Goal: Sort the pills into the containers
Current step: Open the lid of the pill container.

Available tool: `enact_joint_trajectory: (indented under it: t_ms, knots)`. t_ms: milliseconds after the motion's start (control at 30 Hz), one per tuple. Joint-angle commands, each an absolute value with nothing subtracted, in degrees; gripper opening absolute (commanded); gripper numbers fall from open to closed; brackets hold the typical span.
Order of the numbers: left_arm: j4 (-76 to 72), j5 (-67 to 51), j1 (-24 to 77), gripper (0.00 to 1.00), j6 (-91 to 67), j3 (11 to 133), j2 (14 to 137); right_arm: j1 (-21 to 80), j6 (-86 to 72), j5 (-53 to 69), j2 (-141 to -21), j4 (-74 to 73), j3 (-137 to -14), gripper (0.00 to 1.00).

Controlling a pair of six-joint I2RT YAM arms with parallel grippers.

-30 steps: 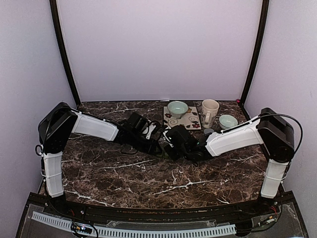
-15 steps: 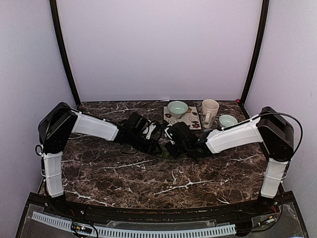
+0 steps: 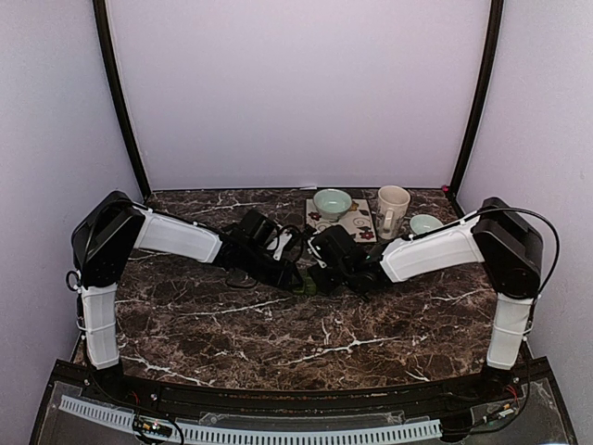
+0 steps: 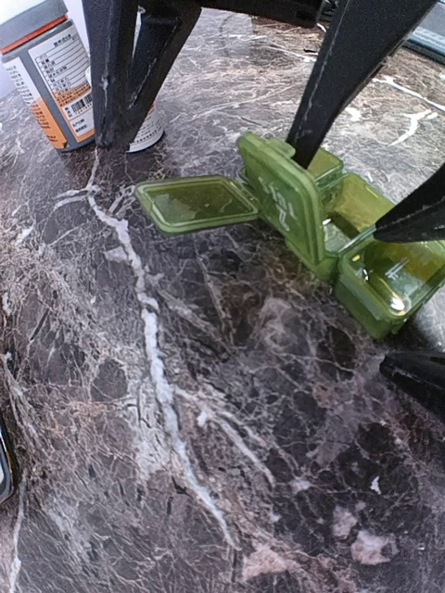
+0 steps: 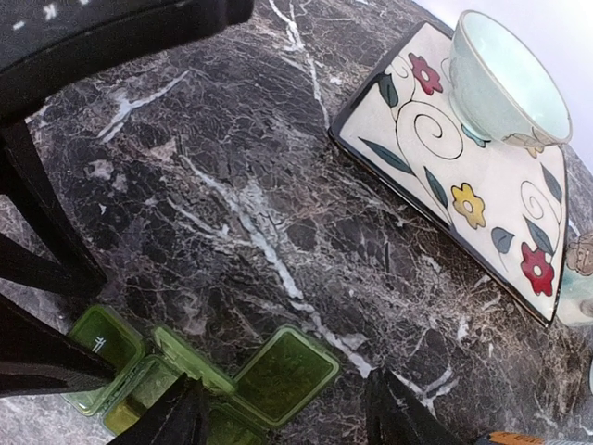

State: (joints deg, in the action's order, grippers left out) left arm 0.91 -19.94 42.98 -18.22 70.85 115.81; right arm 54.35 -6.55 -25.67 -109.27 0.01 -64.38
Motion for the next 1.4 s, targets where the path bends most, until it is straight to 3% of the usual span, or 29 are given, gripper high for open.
enact_joint_trajectory:
  t_ms: [0, 1367]
  knots:
    - [4.64, -19.07, 43.59, 0.41, -16.96, 70.84, 116.02, 53.67, -8.12, -24.36, -110.6, -0.68, -65.65, 0.59]
    - [4.66, -18.21, 43.59, 0.41, -16.21, 70.21, 116.0, 50.1, -12.92, -20.15, -118.07, -8.87, -75.58, 0.59]
